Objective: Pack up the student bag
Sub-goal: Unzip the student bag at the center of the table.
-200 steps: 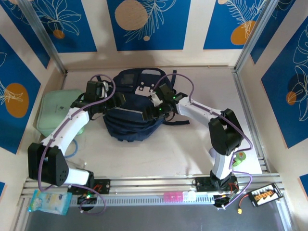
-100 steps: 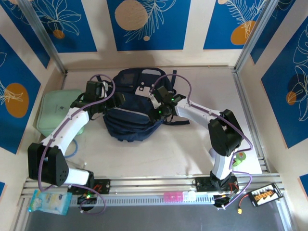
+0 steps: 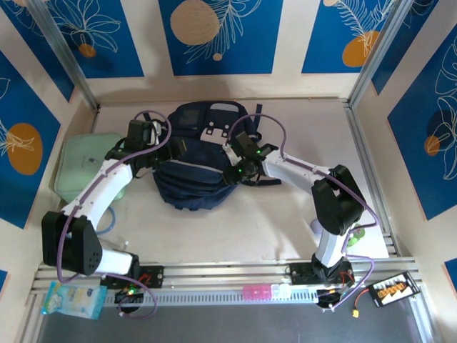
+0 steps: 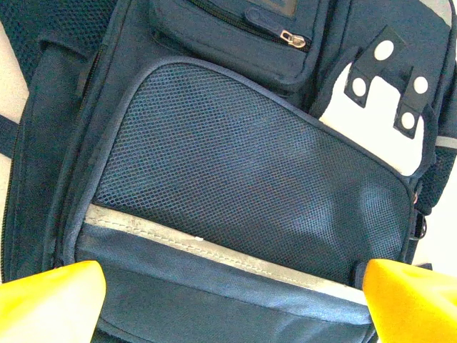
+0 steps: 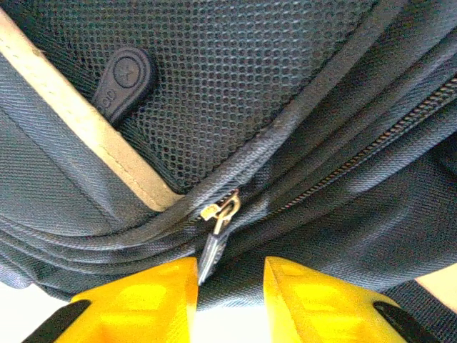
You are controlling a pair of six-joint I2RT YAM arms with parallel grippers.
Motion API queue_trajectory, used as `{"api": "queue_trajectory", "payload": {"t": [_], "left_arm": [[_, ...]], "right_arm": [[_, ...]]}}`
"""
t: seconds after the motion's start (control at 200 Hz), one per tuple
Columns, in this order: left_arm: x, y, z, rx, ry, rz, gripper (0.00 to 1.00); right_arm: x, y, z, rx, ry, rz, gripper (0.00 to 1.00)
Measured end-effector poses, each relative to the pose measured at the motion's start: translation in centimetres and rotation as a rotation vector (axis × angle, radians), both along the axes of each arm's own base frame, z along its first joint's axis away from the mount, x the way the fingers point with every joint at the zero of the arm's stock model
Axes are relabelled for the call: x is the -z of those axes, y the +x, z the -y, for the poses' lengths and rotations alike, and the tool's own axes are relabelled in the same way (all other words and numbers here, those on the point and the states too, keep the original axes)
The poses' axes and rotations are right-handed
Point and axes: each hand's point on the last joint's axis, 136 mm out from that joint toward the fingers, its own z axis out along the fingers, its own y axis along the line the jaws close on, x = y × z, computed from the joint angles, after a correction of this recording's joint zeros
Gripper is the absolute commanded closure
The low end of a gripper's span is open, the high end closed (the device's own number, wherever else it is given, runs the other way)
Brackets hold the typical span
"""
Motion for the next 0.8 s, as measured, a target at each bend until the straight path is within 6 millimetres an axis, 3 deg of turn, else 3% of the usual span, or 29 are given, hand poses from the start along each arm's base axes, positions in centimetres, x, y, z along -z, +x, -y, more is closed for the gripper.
{"api": "queue_trajectory", "payload": {"t": [0.135, 0.525, 0.8], "left_arm": [[0.2, 0.0, 0.1, 0.005, -0.004, -0.008, 0.06], [0.1, 0.0, 0.4, 0.016, -0.016, -0.008, 0.05], [-0.1, 0.2, 0.8, 0.031, -0.034, -0.010, 0.04]], "right_arm": [[0.0, -0.2, -0.3, -0.005, 0.002, 0.000, 0.68], [1.0, 0.5, -0.3, 0.019, -0.026, -0.004, 0.82], [1.3, 1.3, -0.2, 0.036, -0.058, 0.023, 0.81]]}}
